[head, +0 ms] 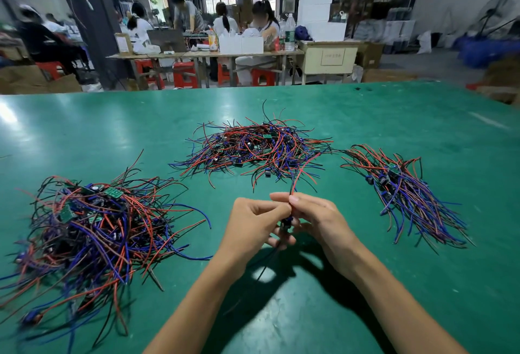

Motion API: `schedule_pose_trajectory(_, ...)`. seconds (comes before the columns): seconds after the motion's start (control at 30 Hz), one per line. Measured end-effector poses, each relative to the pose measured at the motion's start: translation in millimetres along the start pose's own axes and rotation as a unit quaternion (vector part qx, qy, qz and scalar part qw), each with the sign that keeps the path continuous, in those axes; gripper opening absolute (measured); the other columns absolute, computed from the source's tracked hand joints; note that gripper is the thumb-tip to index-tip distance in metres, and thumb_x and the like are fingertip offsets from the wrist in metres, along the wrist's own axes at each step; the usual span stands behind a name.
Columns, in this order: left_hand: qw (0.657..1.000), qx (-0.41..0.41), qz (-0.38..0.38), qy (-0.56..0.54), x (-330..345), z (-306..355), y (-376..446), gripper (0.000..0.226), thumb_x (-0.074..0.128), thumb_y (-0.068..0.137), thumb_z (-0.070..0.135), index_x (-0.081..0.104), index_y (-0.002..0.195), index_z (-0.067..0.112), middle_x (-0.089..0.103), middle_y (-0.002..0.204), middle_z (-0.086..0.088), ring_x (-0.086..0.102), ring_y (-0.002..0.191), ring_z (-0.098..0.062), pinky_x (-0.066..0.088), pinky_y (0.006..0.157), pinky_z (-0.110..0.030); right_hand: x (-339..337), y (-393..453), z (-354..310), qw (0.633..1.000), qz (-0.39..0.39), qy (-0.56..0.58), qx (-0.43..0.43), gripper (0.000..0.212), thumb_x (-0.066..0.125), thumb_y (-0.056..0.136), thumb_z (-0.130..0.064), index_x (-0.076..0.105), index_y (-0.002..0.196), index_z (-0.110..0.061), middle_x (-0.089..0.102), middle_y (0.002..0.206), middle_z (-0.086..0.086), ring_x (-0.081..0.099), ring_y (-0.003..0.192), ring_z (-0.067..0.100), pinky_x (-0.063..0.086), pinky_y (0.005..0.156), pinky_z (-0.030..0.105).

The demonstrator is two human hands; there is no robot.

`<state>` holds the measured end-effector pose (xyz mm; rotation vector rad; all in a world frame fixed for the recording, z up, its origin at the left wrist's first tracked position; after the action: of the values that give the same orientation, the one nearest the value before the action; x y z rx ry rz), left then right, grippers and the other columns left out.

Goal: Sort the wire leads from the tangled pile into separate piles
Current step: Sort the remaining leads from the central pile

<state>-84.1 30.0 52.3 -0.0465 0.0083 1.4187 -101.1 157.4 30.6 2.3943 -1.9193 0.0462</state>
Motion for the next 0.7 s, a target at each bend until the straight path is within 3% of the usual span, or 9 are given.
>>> schedule_pose_trajectory(0.2, 0.999, -0.039, -0.017, 0.023, -2, -2, -1, 0.020, 0.063, 0.085, 0.002, 0.077, 0.070, 0.000, 0.071, 0.066, -0.013, 0.070, 0.058, -0.021, 0.053, 0.051, -0.022, 12, -1, 8, 0.997, 0.061, 0.052, -0.002, 0.043, 0.044, 0.102, -0.011, 0.077, 0.077, -0.021, 0.065, 0.066, -0.006, 0.053, 0.051, 0.006, 0.046, 0.044, 0.019)
schedule_pose_trajectory(0.3, 0.994, -0.090, -0.063, 0.023, -1, -4, -5, 0.018, 0.063, 0.086, 0.006, 0.077, 0.076, 0.000, 0.073, 0.072, -0.016, 0.071, 0.059, -0.022, 0.052, 0.051, -0.019, 5, 4, 9, 0.990, 0.127, 0.056, 0.001, 0.038, 0.042, 0.101, -0.009, 0.069, 0.075, -0.018, 0.073, 0.079, -0.006, 0.052, 0.052, 0.006, 0.042, 0.044, 0.019)
schedule_pose_trajectory(0.5, 0.979, -0.126, -0.153, 0.040, 12, -6, -13, 0.020, 0.061, 0.086, 0.006, 0.077, 0.074, 0.004, 0.074, 0.073, -0.014, 0.071, 0.057, -0.020, 0.053, 0.054, -0.018, -26, 8, 11, 0.963, 0.259, 0.072, 0.026, 0.028, 0.043, 0.099, -0.012, 0.065, 0.082, -0.018, 0.071, 0.086, 0.000, 0.050, 0.060, 0.013, 0.040, 0.043, 0.020)
schedule_pose_trajectory(0.6, 0.976, -0.129, -0.170, 0.040, 9, -6, -14, 0.023, 0.060, 0.088, 0.007, 0.078, 0.074, 0.006, 0.074, 0.074, -0.013, 0.071, 0.059, -0.020, 0.054, 0.056, -0.019, -27, 5, 16, 0.953, 0.238, 0.175, 0.071, 0.025, 0.045, 0.100, -0.020, 0.065, 0.085, -0.020, 0.073, 0.078, -0.005, 0.052, 0.061, 0.013, 0.043, 0.047, 0.022)
schedule_pose_trajectory(0.7, 0.979, -0.123, -0.161, 0.031, 2, -4, -13, 0.027, 0.059, 0.091, 0.008, 0.079, 0.073, 0.008, 0.075, 0.076, -0.013, 0.071, 0.061, -0.019, 0.054, 0.056, -0.020, -25, 6, 13, 0.959, 0.141, 0.221, 0.104, 0.029, 0.046, 0.101, -0.035, 0.071, 0.095, -0.021, 0.076, 0.086, -0.003, 0.058, 0.066, 0.012, 0.049, 0.053, 0.023)
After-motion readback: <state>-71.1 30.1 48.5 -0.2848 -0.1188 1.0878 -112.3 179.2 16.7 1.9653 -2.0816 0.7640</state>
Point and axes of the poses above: each hand's wrist, its own y-axis towards the middle knuckle, its own x-axis out of the palm, z = x × y, the point moved 5 cm from there along y, towards the middle knuckle
